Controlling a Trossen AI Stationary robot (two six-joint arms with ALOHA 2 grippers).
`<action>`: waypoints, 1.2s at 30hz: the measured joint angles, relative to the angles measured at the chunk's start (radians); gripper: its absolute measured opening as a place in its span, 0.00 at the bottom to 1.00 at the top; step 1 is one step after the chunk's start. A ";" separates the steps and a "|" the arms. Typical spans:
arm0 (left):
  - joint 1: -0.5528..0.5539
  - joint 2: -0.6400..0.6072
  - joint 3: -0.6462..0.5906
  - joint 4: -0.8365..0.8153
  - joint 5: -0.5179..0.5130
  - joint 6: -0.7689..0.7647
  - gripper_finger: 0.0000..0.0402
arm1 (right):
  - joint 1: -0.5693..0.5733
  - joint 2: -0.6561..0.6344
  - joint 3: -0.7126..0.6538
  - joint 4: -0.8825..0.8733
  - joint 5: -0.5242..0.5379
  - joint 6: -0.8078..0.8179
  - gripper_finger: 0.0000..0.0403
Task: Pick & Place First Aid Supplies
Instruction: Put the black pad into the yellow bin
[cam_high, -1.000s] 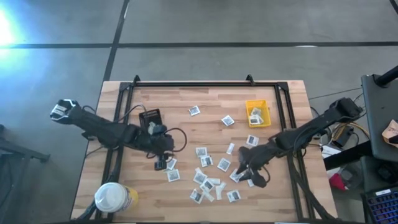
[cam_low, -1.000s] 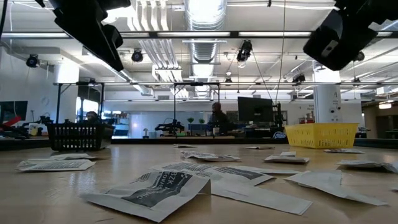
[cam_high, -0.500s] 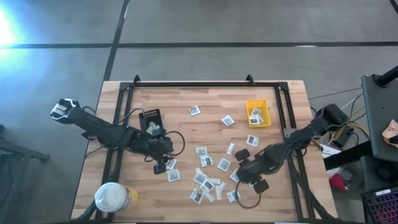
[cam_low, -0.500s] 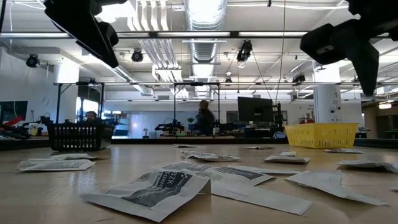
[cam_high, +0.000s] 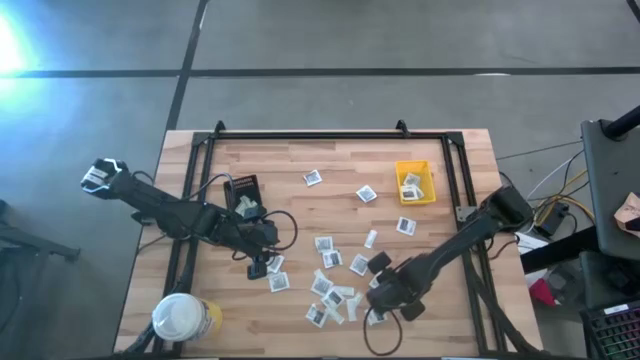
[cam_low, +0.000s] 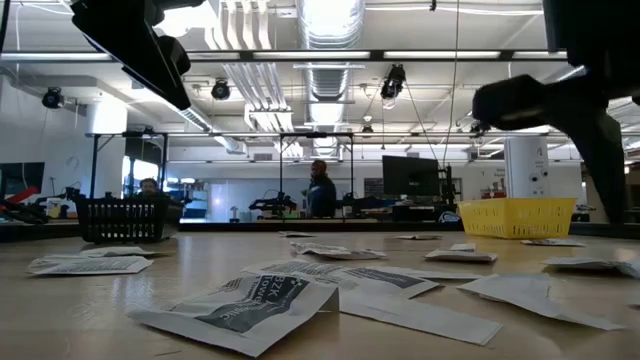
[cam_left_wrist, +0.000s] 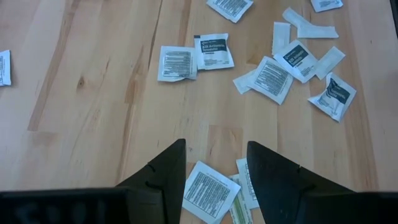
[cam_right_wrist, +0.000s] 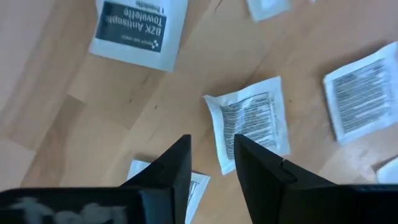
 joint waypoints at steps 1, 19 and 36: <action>0.000 0.000 0.000 0.000 0.000 0.000 0.41 | 0.001 0.010 0.000 0.000 0.000 0.000 0.28; 0.000 0.000 0.000 0.000 0.000 -0.001 0.41 | 0.002 0.049 -0.080 0.052 0.082 0.030 0.17; 0.000 0.000 -0.001 0.000 0.000 -0.002 0.41 | 0.022 0.018 -0.075 0.065 0.098 0.086 0.02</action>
